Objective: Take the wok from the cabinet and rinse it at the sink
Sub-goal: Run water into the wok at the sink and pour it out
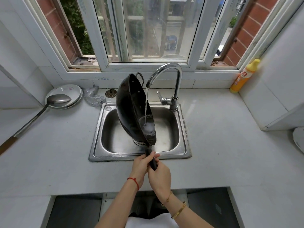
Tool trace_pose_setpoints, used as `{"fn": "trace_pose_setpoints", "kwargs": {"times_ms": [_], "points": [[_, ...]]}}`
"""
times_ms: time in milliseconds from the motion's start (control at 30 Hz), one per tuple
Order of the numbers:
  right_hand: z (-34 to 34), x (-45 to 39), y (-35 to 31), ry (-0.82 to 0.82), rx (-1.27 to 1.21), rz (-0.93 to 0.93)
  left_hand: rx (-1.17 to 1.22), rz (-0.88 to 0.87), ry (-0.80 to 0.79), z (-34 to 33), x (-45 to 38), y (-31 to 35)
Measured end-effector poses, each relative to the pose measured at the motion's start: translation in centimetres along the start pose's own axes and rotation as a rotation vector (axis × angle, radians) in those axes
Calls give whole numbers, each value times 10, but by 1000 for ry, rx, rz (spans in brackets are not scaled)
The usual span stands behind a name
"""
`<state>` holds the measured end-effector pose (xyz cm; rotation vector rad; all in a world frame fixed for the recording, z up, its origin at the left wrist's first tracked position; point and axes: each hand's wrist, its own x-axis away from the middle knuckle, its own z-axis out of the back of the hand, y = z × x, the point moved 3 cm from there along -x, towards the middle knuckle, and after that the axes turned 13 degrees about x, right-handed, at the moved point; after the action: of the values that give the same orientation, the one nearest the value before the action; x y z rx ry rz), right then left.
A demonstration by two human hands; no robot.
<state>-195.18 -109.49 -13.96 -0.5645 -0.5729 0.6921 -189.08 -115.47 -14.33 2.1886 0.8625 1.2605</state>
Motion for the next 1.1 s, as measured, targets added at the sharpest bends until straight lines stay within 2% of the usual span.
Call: {"fn": "trace_pose_setpoints", "kwargs": {"times_ms": [233,367,467,633,700,767,833,1100], "points": [[-1,2,3,37,116,-64,-42,-10,27,7,1,-4],[-8,2,7,-28,127,-134,-3,19,28,13,-1,-6],[-8,-1,9,-156,55,-212,-15,39,4,17,-3,-7],[-11,0,2,-469,-377,-374,-17,112,-36,28,-5,-4],[-11,3,-2,-596,-486,-396,-27,146,-75,31,-3,-2],[-11,5,-4,-649,-526,-372,-36,182,-111,34,-1,-3],[-11,6,-2,-633,-512,-342,-31,212,-129,35,-1,-5],[-38,9,3,-396,-292,-230,-29,220,-72,44,3,-11]]}}
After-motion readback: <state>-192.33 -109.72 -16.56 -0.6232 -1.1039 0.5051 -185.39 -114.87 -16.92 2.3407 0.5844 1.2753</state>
